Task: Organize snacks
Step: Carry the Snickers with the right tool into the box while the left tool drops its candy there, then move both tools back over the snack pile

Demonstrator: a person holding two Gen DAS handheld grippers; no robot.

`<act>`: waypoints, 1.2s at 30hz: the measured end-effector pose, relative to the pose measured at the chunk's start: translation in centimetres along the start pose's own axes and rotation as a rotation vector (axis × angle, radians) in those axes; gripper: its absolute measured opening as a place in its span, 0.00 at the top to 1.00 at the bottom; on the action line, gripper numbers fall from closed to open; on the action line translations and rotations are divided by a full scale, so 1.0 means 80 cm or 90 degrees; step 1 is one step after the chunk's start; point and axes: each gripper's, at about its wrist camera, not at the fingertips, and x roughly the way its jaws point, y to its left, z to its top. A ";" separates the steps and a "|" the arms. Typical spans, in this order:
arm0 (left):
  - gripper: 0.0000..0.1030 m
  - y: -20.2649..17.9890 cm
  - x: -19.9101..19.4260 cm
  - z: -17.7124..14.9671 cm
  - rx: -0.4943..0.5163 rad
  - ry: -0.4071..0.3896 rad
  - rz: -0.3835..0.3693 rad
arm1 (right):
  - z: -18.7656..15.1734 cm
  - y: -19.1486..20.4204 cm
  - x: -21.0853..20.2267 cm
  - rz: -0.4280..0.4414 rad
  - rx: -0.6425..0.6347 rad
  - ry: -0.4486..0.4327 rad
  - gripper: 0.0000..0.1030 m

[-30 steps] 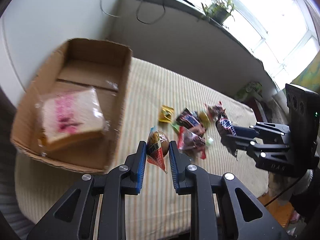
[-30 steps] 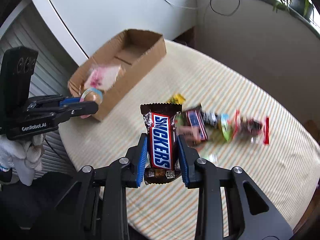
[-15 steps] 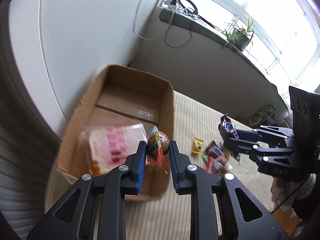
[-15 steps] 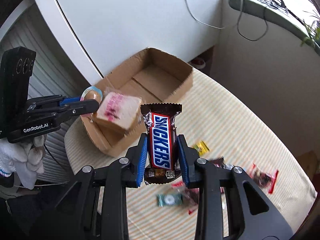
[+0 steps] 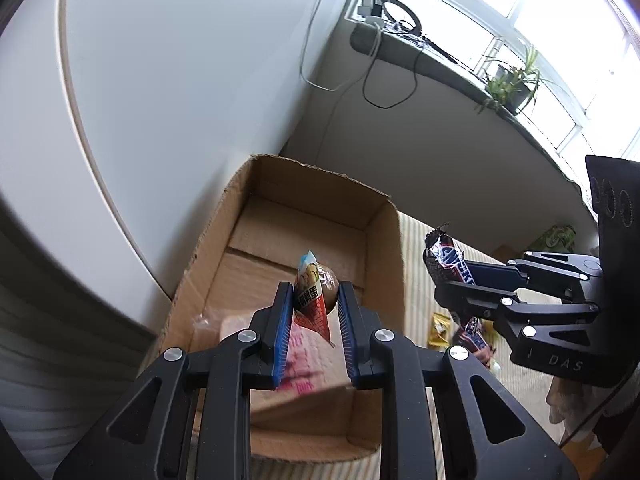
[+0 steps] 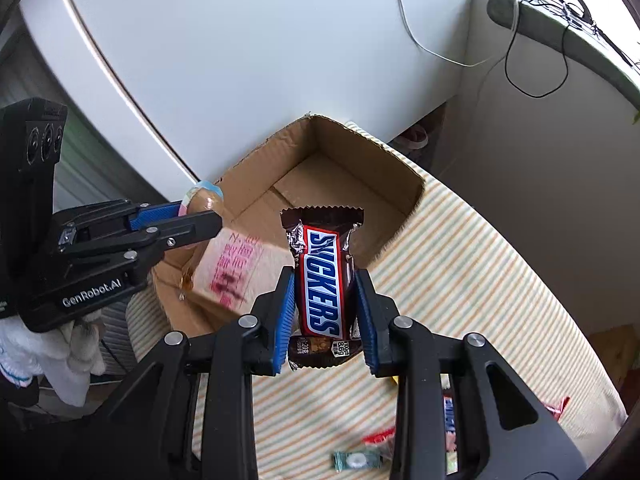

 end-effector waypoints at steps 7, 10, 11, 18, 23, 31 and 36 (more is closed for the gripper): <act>0.79 0.006 0.012 0.007 0.006 0.009 0.014 | 0.025 0.004 0.024 -0.002 0.000 0.013 0.71; 0.79 0.007 0.014 0.009 0.007 0.012 0.016 | 0.031 0.001 0.032 0.004 0.009 0.016 0.71; 0.79 0.008 0.014 0.010 0.007 0.014 0.018 | 0.032 0.001 0.033 0.004 0.012 0.017 0.71; 0.79 0.015 0.012 0.018 -0.005 0.008 0.023 | 0.039 -0.004 0.041 0.001 0.020 0.021 0.71; 0.79 0.016 0.013 0.021 -0.004 0.015 0.029 | 0.041 -0.009 0.036 0.001 0.025 0.015 0.70; 0.73 0.008 0.011 0.018 0.010 0.016 0.034 | 0.030 -0.021 0.018 0.009 0.046 0.005 0.69; 0.73 -0.003 0.003 0.012 0.018 0.013 0.026 | 0.019 -0.032 0.000 -0.004 0.056 -0.010 0.69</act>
